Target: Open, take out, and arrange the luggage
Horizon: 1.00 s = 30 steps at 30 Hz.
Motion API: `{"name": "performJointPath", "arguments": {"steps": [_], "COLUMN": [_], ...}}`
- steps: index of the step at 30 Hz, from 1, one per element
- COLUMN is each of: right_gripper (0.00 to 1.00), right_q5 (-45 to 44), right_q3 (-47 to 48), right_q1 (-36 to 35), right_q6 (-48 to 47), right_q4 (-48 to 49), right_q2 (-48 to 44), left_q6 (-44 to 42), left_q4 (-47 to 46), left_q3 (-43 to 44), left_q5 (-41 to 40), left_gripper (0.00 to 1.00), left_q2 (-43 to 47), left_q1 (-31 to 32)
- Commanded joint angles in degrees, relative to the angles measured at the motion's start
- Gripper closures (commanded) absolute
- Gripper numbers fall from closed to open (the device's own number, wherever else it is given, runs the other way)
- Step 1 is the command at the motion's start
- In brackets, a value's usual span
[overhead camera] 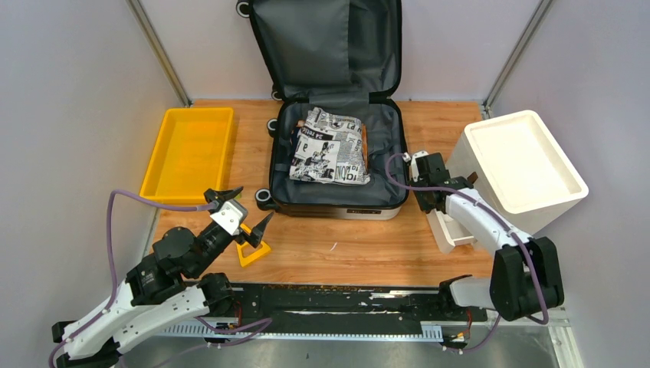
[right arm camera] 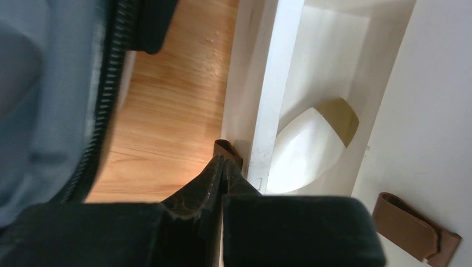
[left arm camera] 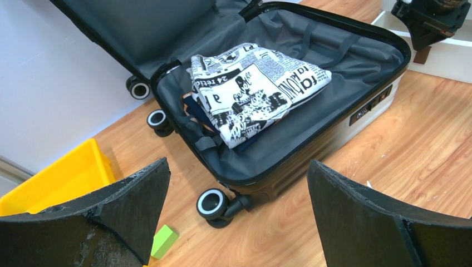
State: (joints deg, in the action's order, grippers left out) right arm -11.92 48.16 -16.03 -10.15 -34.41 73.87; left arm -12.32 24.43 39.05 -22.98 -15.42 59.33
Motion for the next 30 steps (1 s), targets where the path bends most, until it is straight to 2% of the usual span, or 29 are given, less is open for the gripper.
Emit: {"name": "performJointPath", "arguments": {"steps": [1, 6, 21, 30], "right_gripper": [1.0, 1.0, 1.0, 1.0], "right_q5": [-5.6, -11.7, -21.7, -23.6], "right_q3": [-1.2, -3.1, -8.9, -12.0], "right_q1": [0.5, 0.6, 1.6, 4.4], "right_q6": [-0.7, -2.5, -8.8, -12.0], "right_q4": [3.9, 7.1, 19.8, 27.5], "right_q2": [2.0, 3.2, 5.1, 7.6], "left_q6": [-0.5, -0.6, -0.7, -0.9], "left_q4": [-2.1, -2.2, -2.1, -2.2], "left_q3": [0.2, 0.2, 0.2, 0.0], "left_q5": [0.4, 0.2, -0.2, -0.3], "left_gripper": [0.0, 0.0, 0.0, 0.0], "left_q2": [0.1, 0.1, 0.3, 0.2], "left_q1": [0.2, 0.1, 0.2, 0.1]}}
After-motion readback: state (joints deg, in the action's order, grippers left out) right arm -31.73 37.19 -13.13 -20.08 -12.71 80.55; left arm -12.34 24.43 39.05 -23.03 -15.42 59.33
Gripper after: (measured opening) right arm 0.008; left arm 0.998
